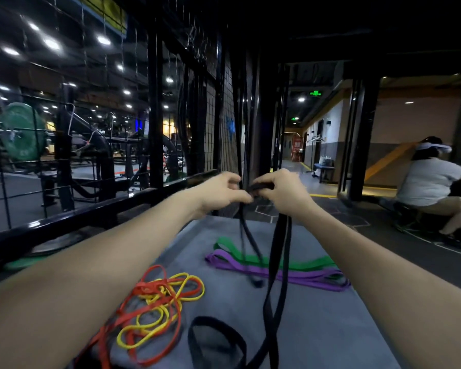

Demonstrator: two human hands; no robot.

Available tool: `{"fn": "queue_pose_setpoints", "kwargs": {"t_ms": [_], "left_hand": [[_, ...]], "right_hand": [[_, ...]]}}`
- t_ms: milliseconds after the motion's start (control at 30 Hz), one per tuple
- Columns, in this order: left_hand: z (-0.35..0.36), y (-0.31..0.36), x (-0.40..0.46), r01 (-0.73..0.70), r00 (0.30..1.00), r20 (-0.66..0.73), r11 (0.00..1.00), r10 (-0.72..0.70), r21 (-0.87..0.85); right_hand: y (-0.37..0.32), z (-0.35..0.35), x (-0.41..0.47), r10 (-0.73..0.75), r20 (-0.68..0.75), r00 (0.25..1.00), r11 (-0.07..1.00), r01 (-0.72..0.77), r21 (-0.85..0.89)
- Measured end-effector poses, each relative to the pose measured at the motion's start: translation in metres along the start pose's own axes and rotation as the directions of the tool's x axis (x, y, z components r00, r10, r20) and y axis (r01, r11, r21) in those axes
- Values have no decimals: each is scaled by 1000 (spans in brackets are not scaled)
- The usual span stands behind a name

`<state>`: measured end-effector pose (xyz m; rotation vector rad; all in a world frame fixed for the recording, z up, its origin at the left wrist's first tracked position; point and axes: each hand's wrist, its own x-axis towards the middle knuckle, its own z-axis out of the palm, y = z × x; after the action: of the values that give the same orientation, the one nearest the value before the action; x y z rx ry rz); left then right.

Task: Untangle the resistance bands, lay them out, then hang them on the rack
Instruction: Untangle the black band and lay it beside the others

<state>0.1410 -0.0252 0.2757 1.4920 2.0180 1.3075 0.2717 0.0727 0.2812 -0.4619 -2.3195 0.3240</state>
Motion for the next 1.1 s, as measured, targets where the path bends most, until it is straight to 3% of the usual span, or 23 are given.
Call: {"fn": "queue_pose_setpoints", "kwargs": {"t_ms": [67,267,400,533,667,733,867,967,1033,1100], "left_hand": [[15,0,1,-67,994,89,997,63,34],[30,1,-3,-136,989,45,986,140,-92],[21,18,-8,-189,982,-67,935,176,-300],[-3,9,1,-179,955,-292,891,54,-418],[-20,-15,1,-163,904,-418,837,-84,-522],[-23,-27,0,-136,883,-444,825,-150,-549],[-23,-46,0,-26,895,-365,785,-258,-619],[-20,-59,-3,95,938,-225,819,-264,-566],[-20,-67,-6,164,955,-144,867,-259,-470],[-21,-72,-8,204,973,-73,961,-221,-188]], "right_hand": [[-3,2,-2,-17,6,1000,1000,17,-21],[17,-6,-11,15,-10,1000,998,-15,-66],[33,11,-17,146,-12,989,979,-143,142],[46,24,-33,241,158,958,921,-277,275],[51,25,-42,273,198,941,867,-330,374],[53,27,-42,304,205,930,875,-358,325],[53,22,-26,343,34,939,898,-339,281],[37,-6,-8,288,-90,953,936,-261,237],[30,-25,4,221,-121,968,964,-197,180],[23,-36,12,152,-122,981,986,-143,86]]}}
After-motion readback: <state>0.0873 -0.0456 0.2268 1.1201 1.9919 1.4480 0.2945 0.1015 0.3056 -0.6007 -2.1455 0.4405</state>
